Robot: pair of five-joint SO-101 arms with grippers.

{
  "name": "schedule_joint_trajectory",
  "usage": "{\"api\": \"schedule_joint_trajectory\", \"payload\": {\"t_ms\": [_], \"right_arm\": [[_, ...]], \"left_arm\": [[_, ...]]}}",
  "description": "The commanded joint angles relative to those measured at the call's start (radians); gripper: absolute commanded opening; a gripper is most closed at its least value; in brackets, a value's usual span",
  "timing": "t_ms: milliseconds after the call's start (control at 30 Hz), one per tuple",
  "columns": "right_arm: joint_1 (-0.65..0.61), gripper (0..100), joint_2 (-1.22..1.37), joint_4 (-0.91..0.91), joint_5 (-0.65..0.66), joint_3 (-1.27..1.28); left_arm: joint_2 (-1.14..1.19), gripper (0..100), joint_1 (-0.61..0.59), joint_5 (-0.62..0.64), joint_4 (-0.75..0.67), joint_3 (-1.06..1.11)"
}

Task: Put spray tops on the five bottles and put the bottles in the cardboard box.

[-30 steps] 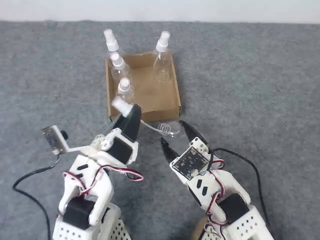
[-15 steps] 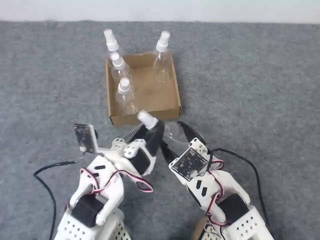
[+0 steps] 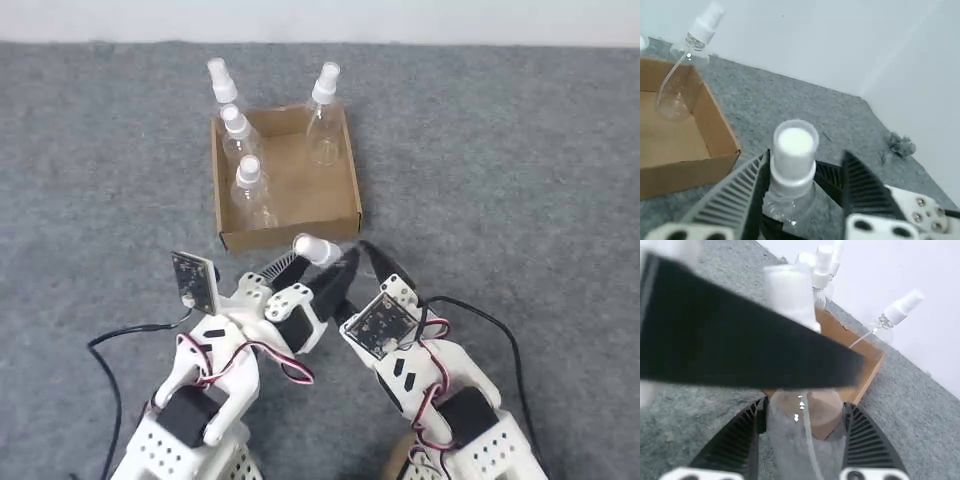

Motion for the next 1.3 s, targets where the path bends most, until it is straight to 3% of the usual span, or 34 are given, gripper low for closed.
{"api": "schedule_joint_trajectory", "payload": {"t_ms": [0,200,467,1067,1267], "right_arm": [[-0.01,8.3,-0.024,-0.016,-0.078,0.025],[-0.008,8.3,-0.024,-0.018,-0.138,0.025],[-0.002,8.3,-0.024,-0.025,-0.199,0.025],[0.079,8.5,-0.024,-0.027,-0.29,0.025],[0.079,8.7,-0.024,-0.027,-0.354,0.025]], "left_arm": [[-0.02,28,0.008,-0.008,0.104,-0.101],[-0.02,29,0.006,0.032,0.233,-0.219],[-0.02,29,0.003,0.112,0.249,-0.282],[-0.021,28,-0.287,0.207,0.249,-0.349],[-0.021,28,-0.457,0.285,0.249,-0.348]]}}
